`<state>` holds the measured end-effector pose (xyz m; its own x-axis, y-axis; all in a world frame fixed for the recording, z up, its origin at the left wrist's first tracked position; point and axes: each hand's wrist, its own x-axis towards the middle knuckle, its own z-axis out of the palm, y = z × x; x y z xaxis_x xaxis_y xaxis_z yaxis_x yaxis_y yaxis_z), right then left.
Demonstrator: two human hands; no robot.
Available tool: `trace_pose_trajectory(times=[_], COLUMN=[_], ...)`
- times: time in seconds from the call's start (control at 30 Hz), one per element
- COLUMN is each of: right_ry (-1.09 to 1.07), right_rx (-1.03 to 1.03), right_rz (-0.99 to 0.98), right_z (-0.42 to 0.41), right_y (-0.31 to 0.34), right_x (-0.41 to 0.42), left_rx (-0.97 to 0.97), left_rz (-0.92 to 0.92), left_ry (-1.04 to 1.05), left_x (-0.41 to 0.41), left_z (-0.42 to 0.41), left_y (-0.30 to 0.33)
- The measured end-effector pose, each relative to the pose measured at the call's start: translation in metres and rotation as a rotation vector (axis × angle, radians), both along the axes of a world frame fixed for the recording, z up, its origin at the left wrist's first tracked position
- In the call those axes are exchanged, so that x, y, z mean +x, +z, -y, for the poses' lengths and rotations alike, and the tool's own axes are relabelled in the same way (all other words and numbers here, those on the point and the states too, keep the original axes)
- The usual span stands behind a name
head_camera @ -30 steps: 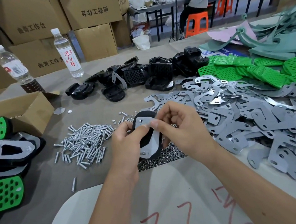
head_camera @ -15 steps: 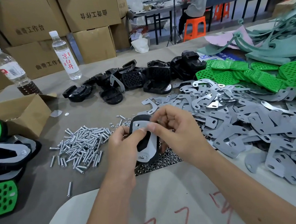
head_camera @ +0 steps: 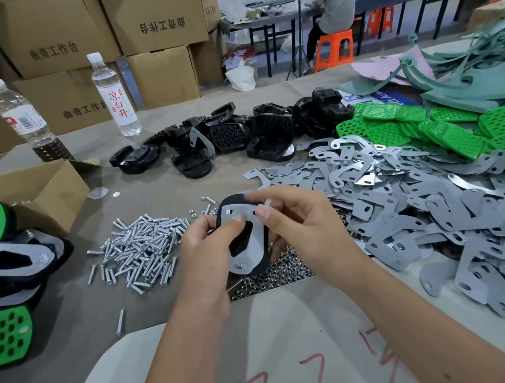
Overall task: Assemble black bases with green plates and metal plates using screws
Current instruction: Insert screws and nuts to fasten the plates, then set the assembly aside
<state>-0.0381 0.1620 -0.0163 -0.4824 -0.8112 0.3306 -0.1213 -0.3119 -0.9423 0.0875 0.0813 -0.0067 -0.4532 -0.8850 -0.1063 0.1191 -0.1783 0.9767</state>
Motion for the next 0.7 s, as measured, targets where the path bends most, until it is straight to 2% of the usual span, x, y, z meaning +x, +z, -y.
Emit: trace_pose_trajectory(times=[0.07, 0.27, 0.47, 0.7], right_ry=[0.034, -0.042, 0.03, -0.071], right_rx=[-0.001, -0.083, -0.025, -0.025], right_rz=[0.059, 0.143, 0.144, 0.152], right_z=[0.0, -0.001, 0.003, 0.001], right_y=[-0.001, -0.003, -0.004, -0.005], right_x=[0.0, -0.003, 0.002, -0.005], left_rx=[0.0, 0.038, 0.044, 0.023], left_rz=[-0.004, -0.019, -0.013, -0.013], left_ry=[0.007, 0.013, 0.051, 0.031], left_x=[0.0, -0.006, -0.005, -0.011], left_z=[0.0, -0.007, -0.002, -0.01], left_y=[0.0, 0.0, -0.002, -0.005])
